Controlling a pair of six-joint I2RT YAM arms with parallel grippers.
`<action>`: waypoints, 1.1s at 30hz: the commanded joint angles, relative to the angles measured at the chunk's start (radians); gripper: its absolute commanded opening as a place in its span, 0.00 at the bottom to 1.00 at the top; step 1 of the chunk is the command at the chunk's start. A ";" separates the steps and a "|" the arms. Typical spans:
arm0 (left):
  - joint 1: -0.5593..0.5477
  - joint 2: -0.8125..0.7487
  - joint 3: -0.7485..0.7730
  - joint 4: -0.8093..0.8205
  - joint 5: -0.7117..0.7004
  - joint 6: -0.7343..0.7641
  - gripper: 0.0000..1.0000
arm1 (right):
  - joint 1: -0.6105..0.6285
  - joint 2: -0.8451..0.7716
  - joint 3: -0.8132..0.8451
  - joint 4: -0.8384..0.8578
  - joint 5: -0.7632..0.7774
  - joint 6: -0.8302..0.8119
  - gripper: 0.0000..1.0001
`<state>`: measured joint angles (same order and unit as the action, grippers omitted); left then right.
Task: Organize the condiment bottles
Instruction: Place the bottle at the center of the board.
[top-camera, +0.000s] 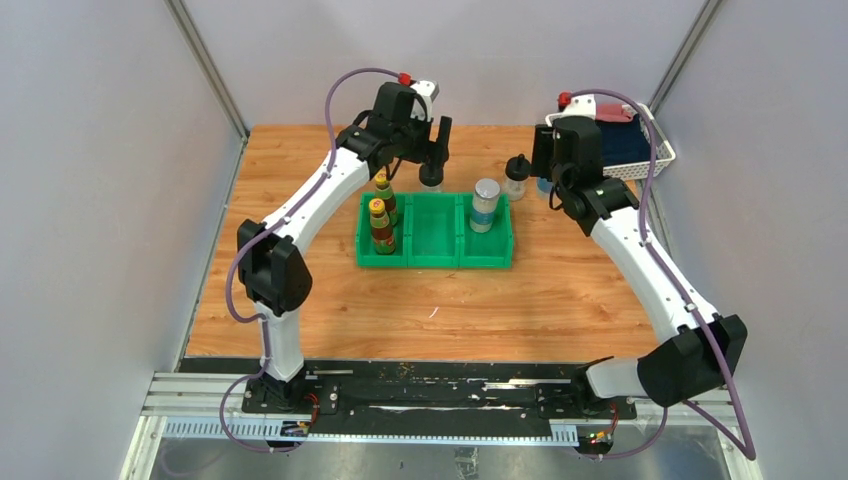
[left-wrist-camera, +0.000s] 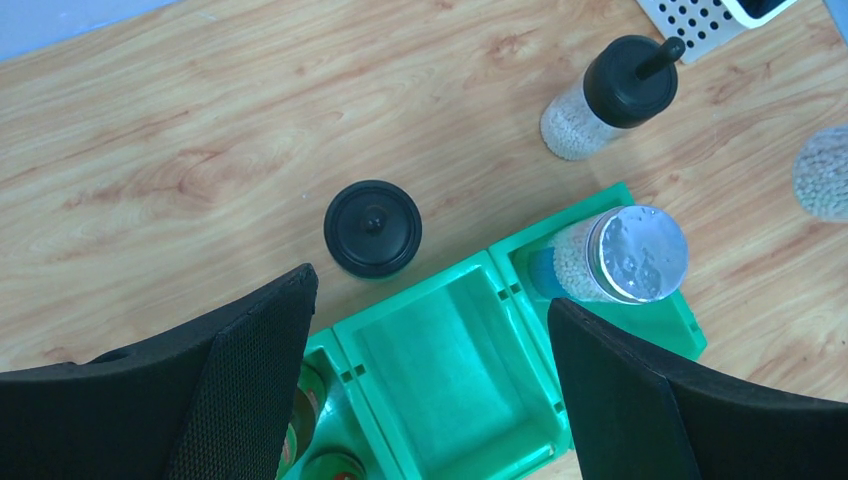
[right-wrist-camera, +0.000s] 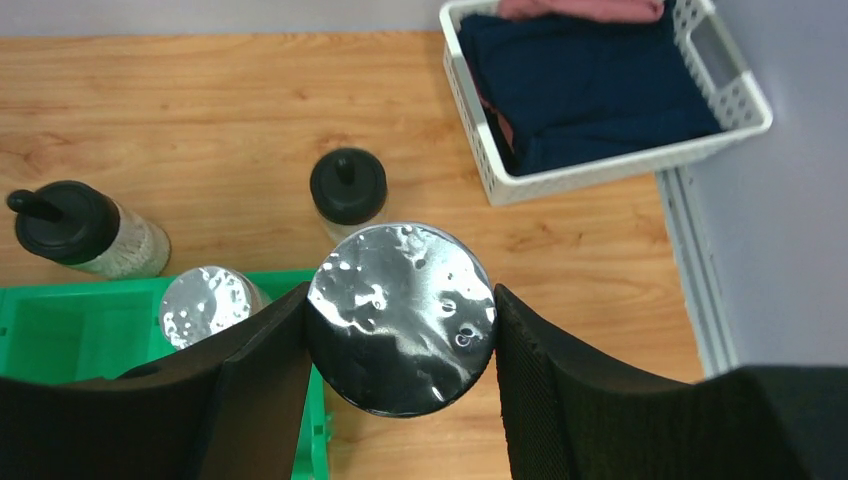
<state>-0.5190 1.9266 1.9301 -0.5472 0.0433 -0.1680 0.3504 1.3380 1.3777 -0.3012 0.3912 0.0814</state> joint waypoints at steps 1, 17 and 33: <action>0.004 0.014 0.023 -0.021 0.020 0.012 0.92 | -0.049 -0.033 -0.080 0.004 0.048 0.173 0.00; 0.004 0.060 0.022 0.004 0.012 0.038 0.92 | -0.114 0.040 -0.279 0.200 -0.034 0.310 0.00; 0.004 0.129 0.002 0.082 0.002 0.059 0.93 | -0.116 0.119 -0.306 0.283 -0.066 0.298 0.00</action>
<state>-0.5190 2.0327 1.9316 -0.5049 0.0441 -0.1280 0.2478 1.4490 1.0737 -0.0944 0.3283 0.3717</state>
